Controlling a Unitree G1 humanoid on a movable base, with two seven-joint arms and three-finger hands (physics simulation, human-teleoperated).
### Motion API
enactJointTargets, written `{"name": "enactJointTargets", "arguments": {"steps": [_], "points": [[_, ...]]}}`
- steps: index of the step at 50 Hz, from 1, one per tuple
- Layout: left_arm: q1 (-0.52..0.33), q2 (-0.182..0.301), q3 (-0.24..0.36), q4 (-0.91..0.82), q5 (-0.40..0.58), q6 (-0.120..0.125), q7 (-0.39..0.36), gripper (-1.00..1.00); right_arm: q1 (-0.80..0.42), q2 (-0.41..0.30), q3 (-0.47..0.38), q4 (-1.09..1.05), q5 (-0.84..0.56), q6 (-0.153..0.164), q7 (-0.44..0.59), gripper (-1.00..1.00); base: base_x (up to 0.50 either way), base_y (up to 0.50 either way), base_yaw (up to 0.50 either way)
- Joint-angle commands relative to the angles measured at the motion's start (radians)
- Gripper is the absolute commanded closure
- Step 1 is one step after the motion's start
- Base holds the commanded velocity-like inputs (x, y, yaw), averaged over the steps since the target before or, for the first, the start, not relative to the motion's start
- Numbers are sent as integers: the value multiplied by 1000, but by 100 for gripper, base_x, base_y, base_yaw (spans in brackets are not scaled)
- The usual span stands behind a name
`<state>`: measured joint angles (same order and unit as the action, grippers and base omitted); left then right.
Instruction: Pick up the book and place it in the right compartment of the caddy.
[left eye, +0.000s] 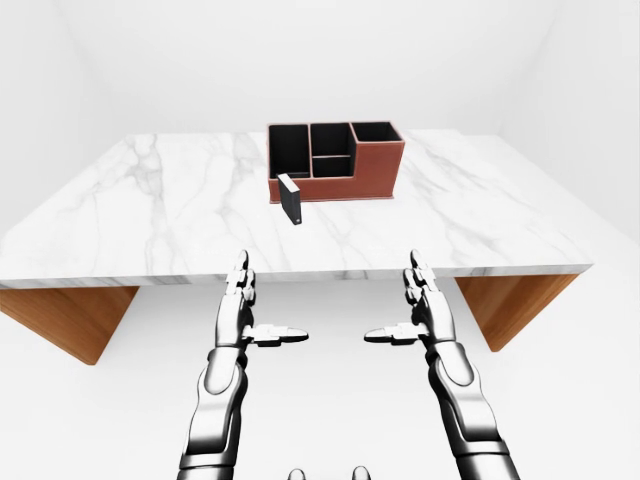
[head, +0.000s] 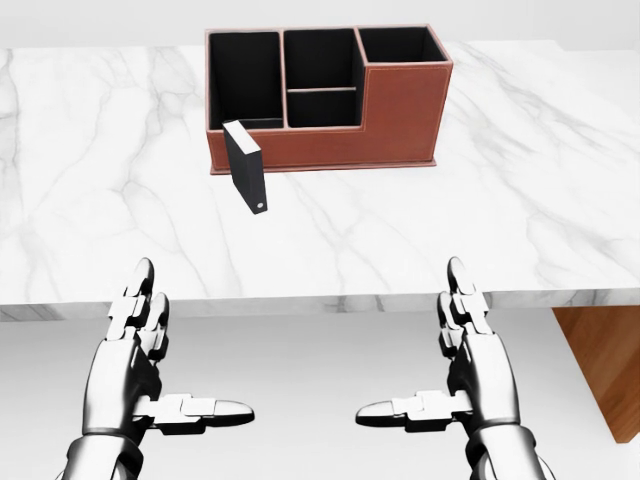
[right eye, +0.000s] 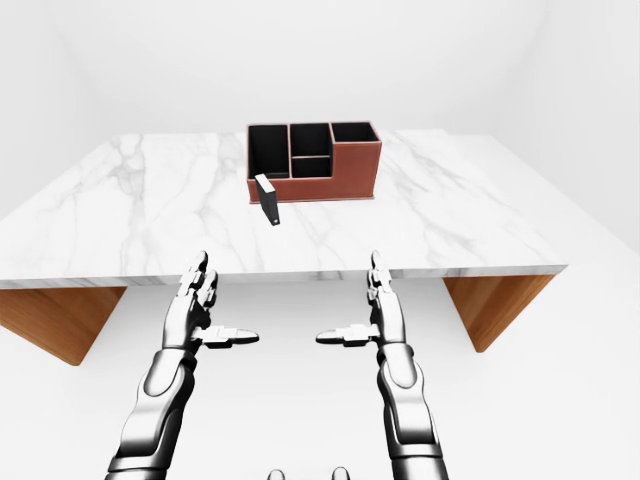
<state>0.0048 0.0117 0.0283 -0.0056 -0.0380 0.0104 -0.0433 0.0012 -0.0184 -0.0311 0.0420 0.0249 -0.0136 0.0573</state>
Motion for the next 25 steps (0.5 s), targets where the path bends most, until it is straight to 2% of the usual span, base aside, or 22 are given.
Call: {"name": "enactJointTargets", "arguments": {"steps": [1,9,14,25], "points": [[1,1,0,-1,1,1,1,-100,-4,1,2,1,-9,8,-3,-100,0,0,0],[1,1,0,0,0,1,0,-100,0,1,4,-1,-16,3,-6,-100,14,0,0],[1,0,-1,2,1,1,1,-100,3,1,7,5,-26,-14,-7,-100,28,0,0],[-3,1,0,10,0,-2,1,-100,2,1,7,15,-33,-28,-5,-100,32,0,0]]}}
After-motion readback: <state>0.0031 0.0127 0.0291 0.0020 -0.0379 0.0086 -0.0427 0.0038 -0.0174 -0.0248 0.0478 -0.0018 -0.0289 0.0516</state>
